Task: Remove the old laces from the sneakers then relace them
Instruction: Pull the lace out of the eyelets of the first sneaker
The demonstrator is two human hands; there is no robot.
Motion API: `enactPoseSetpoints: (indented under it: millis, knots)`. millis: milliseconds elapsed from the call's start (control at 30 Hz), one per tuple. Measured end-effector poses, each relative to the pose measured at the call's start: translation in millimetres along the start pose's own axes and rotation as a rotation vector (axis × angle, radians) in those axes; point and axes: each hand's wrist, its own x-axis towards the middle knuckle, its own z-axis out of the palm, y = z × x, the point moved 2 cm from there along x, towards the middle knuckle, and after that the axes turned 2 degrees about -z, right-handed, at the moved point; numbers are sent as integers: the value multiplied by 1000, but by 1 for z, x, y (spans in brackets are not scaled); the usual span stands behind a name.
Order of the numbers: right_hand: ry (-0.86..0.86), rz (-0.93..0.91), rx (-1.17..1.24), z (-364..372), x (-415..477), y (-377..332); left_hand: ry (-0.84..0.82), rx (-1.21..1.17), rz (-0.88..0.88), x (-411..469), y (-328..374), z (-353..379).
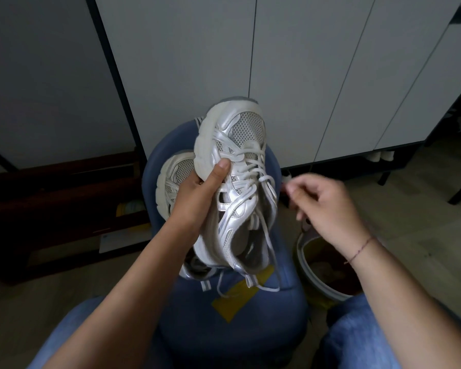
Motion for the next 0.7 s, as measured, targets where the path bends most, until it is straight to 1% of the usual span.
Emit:
enactPoseSetpoints:
  millis: [33, 67, 133, 300, 400, 467, 600, 700]
  knots:
    - [77, -118, 85, -5, -1, -9, -3, 18, 11, 0, 1, 1]
    - [108, -217, 131, -7, -2, -17, -4, 37, 24, -1, 2, 2]
    - [89, -336, 104, -4, -5, -25, 0, 72, 42, -1, 3, 4]
    - [-55, -352, 38, 13, -2, -16, -37, 194, 30, 1, 1, 4]
    - [-97, -374, 5, 12, 1, -15, -74, 182, -34, 3, -3, 3]
    - [-96, -427, -77, 12, 1, -16, -86, 188, -70, 3, -4, 3]
    - [-49, -598, -428, 17, -2, -17, -71, 221, -96, 5, -8, 2]
    - [-63, -636, -510, 23, -2, -18, -45, 276, -123, 9, -12, -1]
